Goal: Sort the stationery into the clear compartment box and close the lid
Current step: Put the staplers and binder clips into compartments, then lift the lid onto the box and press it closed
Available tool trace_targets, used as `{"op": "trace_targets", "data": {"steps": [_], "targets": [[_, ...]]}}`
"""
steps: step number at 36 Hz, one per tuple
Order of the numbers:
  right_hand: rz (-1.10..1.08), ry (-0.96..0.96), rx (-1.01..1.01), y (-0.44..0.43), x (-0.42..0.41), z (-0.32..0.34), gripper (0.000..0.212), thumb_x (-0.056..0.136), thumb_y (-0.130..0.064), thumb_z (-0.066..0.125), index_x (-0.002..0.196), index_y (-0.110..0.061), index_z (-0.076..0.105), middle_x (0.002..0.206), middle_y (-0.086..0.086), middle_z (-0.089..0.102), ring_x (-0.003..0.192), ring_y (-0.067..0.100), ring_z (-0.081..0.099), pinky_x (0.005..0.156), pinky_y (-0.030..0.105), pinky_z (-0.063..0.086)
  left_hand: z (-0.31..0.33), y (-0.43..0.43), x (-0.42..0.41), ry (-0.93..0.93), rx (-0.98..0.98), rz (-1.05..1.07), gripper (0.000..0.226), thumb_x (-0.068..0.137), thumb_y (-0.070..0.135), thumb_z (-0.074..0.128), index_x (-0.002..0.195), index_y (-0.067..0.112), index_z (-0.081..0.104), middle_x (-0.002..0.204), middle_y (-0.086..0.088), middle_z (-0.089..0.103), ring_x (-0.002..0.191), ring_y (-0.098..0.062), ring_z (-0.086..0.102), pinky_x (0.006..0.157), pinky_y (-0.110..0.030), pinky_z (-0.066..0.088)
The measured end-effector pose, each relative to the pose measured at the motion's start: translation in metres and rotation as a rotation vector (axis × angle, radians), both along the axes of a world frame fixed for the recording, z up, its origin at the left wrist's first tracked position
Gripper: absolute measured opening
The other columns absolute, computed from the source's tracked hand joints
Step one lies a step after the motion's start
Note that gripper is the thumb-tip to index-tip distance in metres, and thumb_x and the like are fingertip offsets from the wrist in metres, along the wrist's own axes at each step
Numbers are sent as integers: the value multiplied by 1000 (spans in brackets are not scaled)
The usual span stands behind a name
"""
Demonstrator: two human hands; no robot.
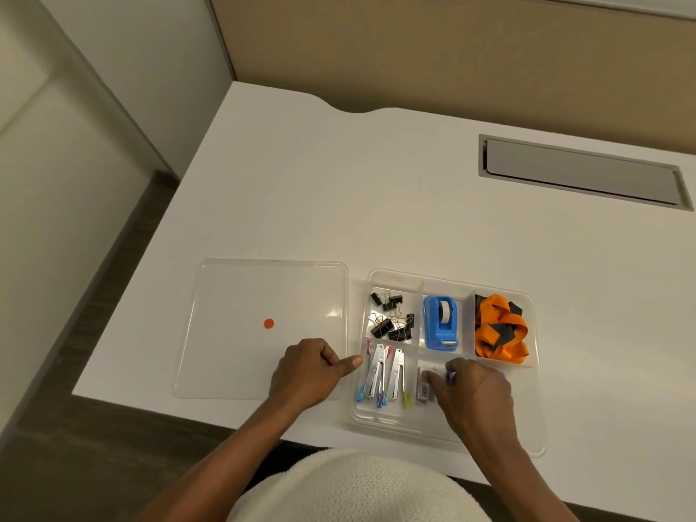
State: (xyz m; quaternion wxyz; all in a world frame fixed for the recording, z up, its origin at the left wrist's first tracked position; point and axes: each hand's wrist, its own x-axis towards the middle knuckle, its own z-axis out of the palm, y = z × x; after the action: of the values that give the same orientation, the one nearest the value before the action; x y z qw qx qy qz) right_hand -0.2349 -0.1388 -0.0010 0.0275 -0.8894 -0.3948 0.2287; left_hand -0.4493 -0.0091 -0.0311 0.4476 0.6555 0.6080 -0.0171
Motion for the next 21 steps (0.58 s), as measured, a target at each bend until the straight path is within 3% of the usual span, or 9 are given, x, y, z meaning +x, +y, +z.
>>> {"op": "trace_targets", "data": {"steps": [3, 5, 8, 11, 14, 16, 21], "targets": [[47, -15, 61, 4, -2, 13, 33, 96, -42, 67, 117, -18, 76, 106, -1, 77, 85, 11, 69, 83, 26, 59, 1, 4, -8, 18, 99, 26, 42, 78, 70, 73, 71, 29, 65, 68, 13, 69, 67, -2, 65, 70, -33, 61], [87, 27, 163, 10, -9, 23, 28, 95, -35, 71, 114, -16, 77, 101, 0, 77, 79, 10, 69, 79, 26, 59, 1, 12, -19, 27, 153, 63, 41, 79, 70, 72, 72, 31, 65, 70, 14, 68, 67, -2, 64, 66, -29, 59], [193, 148, 270, 26, -29, 36, 20, 93, -29, 74, 108, -17, 80, 92, -5, 76, 70, 4, 64, 72, 12, 52, 3, 30, -42, 59, 233, 153, 36, 81, 68, 72, 75, 33, 64, 76, 15, 69, 71, -3, 63, 64, -27, 55], [287, 288, 326, 52, -55, 41, 28, 92, -34, 75, 115, -19, 76, 99, -7, 74, 72, -1, 61, 71, 3, 43, 3, 48, -68, 143, 332, 254, 32, 86, 60, 72, 78, 30, 64, 81, 9, 70, 71, -12, 65, 63, -31, 57], [363, 333, 324, 78, -85, 34, 46, 92, -41, 72, 131, -19, 65, 115, -1, 70, 88, 6, 69, 78, 18, 53, 2, 64, -92, 228, 464, 289, 31, 88, 51, 73, 88, 21, 66, 90, -1, 71, 74, -18, 62, 56, -27, 47], [398, 291, 273, 93, -104, 26, 55, 92, -41, 71, 138, -16, 57, 123, 6, 65, 99, 20, 69, 85, 31, 55, 1, 71, -104, 286, 475, 296, 34, 89, 48, 74, 98, 16, 67, 103, -8, 70, 89, -27, 65, 64, -33, 51], [410, 262, 30, 119, -134, 4, 64, 88, -38, 73, 134, -2, 44, 130, 26, 47, 118, 42, 54, 95, 38, 46, -2, 81, -117, 466, 363, 266, 64, 84, 54, 76, 121, 5, 60, 126, -22, 59, 117, -40, 56, 89, -52, 54]]}}
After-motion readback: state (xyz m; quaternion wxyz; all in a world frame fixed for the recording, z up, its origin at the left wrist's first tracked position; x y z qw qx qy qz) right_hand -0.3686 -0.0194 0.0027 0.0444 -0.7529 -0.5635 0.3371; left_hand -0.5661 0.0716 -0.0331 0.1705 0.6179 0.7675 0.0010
